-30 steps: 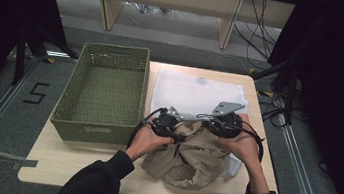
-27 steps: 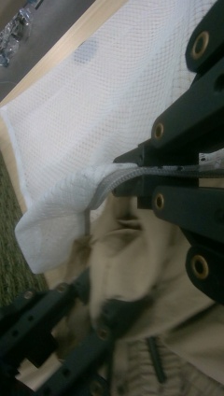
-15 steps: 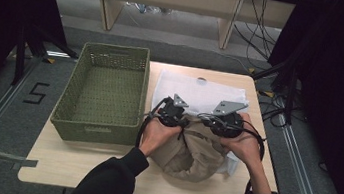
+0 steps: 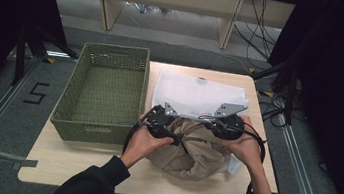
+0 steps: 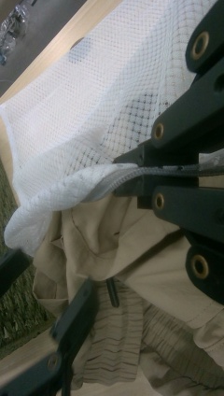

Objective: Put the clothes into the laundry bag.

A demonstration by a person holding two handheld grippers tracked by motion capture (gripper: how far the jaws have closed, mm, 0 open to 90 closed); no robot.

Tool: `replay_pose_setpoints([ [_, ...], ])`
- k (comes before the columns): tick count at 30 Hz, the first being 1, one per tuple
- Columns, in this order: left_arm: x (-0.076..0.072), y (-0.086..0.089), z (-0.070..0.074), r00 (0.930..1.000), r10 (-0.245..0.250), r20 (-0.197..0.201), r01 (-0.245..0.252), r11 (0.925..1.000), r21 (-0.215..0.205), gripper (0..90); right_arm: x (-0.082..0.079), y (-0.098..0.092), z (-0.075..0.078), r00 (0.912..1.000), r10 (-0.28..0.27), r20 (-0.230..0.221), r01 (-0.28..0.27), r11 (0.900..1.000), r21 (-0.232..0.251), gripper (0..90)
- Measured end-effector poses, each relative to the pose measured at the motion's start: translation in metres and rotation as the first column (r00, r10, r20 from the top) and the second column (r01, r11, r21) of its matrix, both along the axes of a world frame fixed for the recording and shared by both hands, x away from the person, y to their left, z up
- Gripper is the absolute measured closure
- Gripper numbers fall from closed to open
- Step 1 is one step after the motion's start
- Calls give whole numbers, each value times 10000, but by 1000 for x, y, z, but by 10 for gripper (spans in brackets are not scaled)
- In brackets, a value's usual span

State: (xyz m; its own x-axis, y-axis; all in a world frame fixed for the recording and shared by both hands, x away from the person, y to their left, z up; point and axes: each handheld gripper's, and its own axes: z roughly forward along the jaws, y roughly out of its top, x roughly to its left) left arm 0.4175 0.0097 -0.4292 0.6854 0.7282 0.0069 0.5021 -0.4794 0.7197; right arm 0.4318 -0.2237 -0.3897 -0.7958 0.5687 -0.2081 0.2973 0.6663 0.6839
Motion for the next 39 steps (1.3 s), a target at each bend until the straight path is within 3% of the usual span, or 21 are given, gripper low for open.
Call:
replay_pose_setpoints([
  [2,-4,2,-2,10000,-23,30,23,9999,99,204,-1,0,0,10000,41,-49,-41,10000,29,898],
  [3,-7,5,-8,9999,-116,-6,116,9992,370,196,-1,0,1,9998,104,-155,-104,9999,-59,898],
  [5,-6,5,-19,9995,66,-303,-63,9999,79,166,-1,1,0,9999,47,-114,-47,10000,14,898],
  [8,-2,5,-28,9989,224,-401,-230,9996,-140,153,-1,1,0,10000,77,-29,-77,10000,-17,898],
  [9,-1,4,-32,9989,157,-441,-165,9997,-169,152,-2,2,1,9997,185,-178,-187,9998,-66,898],
  [10,4,2,-39,9962,-122,-863,99,9996,-272,149,-2,2,0,9999,150,-15,-150,9999,-12,898],
  [12,6,0,-43,9944,-208,-1035,172,9992,-354,177,-2,3,0,9998,174,-65,-174,9998,-6,898],
  [13,7,-3,-46,9950,-380,-928,343,9986,-415,371,-2,4,-1,9998,206,-78,-206,9998,-23,897],
  [14,3,-9,-45,9974,-591,-417,583,9981,-204,487,-2,5,-2,9998,212,-64,-212,9998,-54,897],
  [15,3,-9,-45,9974,-591,-417,583,9981,-204,581,-2,6,-1,9994,303,-150,-305,9995,-99,897],
  [17,-6,-14,-35,9956,-938,-89,929,9932,-696,709,-2,8,-2,9989,462,-39,-462,9989,-19,898],
  [22,-19,-29,-22,9869,-1601,211,1615,9810,-1080,738,-5,11,1,9990,448,-2,-448,9989,98,898],
  [25,-17,-38,-17,9860,-1653,229,1668,9769,-1335,740,-9,11,8,9985,538,-40,-538,9984,179,898],
  [28,1,-41,-21,9951,-956,239,982,9833,-1531,745,-11,9,14,9969,780,102,-783,9965,291,899],
  [29,14,-39,-28,9988,-459,-155,423,9822,-1832,750,-15,9,17,9975,707,69,-709,9969,348,899],
  [30,14,-39,-28,9988,-459,-155,423,9822,-1832,750,-15,9,17,9975,707,69,-709,9969,348,899],
  [31,22,-37,-33,9998,-66,-180,34,9847,-1741,749,-17,9,17,9973,717,181,-724,9965,426,899],
  [32,22,-37,-33,9998,-66,-180,34,9847,-1741,746,-17,9,17,9973,717,181,-724,9965,426,899],
  [34,22,-36,-34,9994,255,-233,-300,9748,-2211,742,-19,9,17,9970,779,-20,-778,9965,319,899],
  [37,11,-30,-22,9996,110,274,-52,9792,-2030,730,-20,3,11,9966,828,-37,-828,9965,128,899],
  [39,9,-29,-19,9992,136,371,-53,9766,-2151,753,-22,0,8,9978,654,-100,-651,9976,235,899],
])
